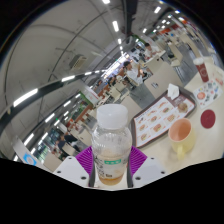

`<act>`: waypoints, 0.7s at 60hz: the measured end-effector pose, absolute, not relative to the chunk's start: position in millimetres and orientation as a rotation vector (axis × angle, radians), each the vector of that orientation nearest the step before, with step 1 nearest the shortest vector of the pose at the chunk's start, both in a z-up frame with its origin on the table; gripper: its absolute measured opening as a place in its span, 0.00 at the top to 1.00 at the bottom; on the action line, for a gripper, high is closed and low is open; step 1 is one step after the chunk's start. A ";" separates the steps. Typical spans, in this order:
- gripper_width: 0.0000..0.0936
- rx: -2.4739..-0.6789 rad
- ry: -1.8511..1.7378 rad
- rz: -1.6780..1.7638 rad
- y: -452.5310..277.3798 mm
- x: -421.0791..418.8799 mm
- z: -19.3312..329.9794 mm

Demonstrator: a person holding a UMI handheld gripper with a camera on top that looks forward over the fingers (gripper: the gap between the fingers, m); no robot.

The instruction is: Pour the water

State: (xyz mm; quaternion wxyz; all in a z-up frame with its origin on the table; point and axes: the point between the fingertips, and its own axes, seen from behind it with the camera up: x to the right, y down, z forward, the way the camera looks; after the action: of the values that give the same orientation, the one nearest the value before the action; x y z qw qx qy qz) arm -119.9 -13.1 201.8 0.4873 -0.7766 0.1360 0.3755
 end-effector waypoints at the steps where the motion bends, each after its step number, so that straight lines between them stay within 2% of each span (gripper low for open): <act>1: 0.55 -1.877 0.383 0.963 -10.6 -123.5 208.8; 7: 0.55 -1.739 0.739 1.291 24.9 -114.9 224.2; 14: 0.55 -1.556 1.038 1.515 58.3 -90.5 216.1; 29: 0.55 -1.260 1.470 1.728 88.0 -55.8 169.9; 34: 0.55 -1.236 1.525 1.732 88.8 -51.5 156.0; 42: 0.55 -1.303 1.507 1.683 88.4 -51.4 150.9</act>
State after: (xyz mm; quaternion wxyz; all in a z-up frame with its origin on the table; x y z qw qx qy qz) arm -51.4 88.4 150.9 0.2635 -0.4820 0.5573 0.6226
